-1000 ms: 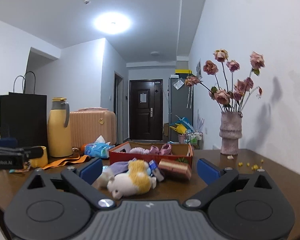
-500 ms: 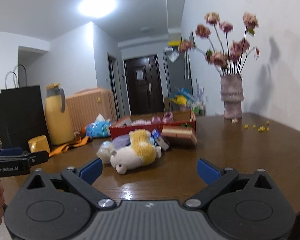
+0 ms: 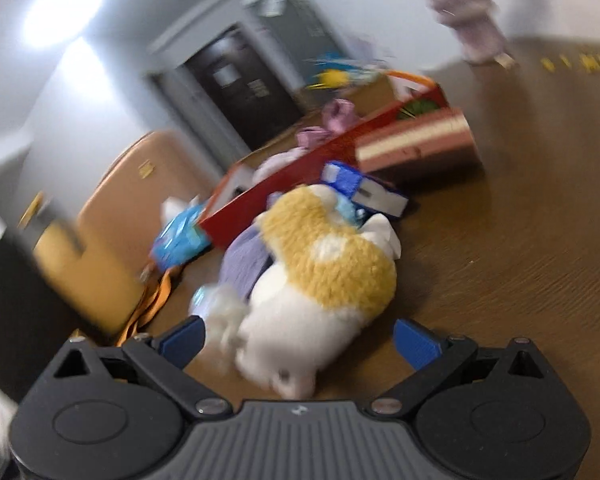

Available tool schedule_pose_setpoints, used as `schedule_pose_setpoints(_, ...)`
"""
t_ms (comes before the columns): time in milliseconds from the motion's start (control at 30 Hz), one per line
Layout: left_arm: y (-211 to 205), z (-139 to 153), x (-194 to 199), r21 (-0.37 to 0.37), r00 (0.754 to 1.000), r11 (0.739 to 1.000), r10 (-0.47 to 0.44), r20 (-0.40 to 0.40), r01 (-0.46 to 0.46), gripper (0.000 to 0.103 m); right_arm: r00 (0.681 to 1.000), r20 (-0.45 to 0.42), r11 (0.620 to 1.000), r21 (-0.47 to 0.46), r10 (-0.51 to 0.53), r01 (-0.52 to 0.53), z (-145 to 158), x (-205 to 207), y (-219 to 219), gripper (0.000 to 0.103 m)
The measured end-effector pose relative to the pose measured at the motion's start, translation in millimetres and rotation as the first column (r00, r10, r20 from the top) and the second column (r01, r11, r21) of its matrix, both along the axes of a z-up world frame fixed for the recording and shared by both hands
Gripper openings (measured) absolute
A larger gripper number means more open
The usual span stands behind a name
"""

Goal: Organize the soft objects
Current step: 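Lower the right tool onto the white-and-yellow plush sheep and grasp it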

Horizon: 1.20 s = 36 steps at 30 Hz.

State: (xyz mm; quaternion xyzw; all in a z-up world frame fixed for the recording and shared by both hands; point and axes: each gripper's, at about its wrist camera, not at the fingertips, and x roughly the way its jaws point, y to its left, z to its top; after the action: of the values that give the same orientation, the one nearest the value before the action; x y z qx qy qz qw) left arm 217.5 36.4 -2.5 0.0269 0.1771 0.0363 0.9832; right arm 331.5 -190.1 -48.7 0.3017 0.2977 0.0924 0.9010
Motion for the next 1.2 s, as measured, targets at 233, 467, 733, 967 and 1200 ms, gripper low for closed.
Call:
schedule_pose_setpoints(233, 0.8, -6.8, 12.9, 0.009, 1.0, 1.0, -0.018, -0.022, 0.018, 0.103, 0.999, 0.052, 0.984, -0.176, -0.015, 0.024, -7.6, 11.5, 29.3, 0.076)
schedule_pose_setpoints(467, -22.2, -6.8, 5.2, -0.002, 0.992, 0.992, -0.122, -0.015, 0.122, 0.103, 0.959, 0.066, 0.862, -0.458, 0.277, -0.218, 17.1, -42.3, 4.5, 0.07)
schedule_pose_setpoints(733, -60.7, -7.0, 5.8, -0.149, 0.951, 0.944, -0.306, -0.052, 0.296, 0.101, 0.936, 0.074, 0.812, -0.525, 0.344, -0.256, 36.6, -104.9, -38.5, 0.084)
schedule_pose_setpoints(967, -81.0, -17.3, 25.0, -0.204, 0.92, 0.922, -0.363, -0.149, 0.331, 0.062, 0.932, 0.106, 0.869, -0.41, 0.346, -0.276, 24.5, -121.9, -51.6, 0.086)
schedule_pose_setpoints(1200, -78.8, -20.1, 38.6, -0.274, 0.904, 0.905, -0.382, -0.191, 0.325, 0.059, 0.918, 0.115, 0.826, -0.489, 0.38, -0.281, 15.0, -123.1, -40.6, 0.08)
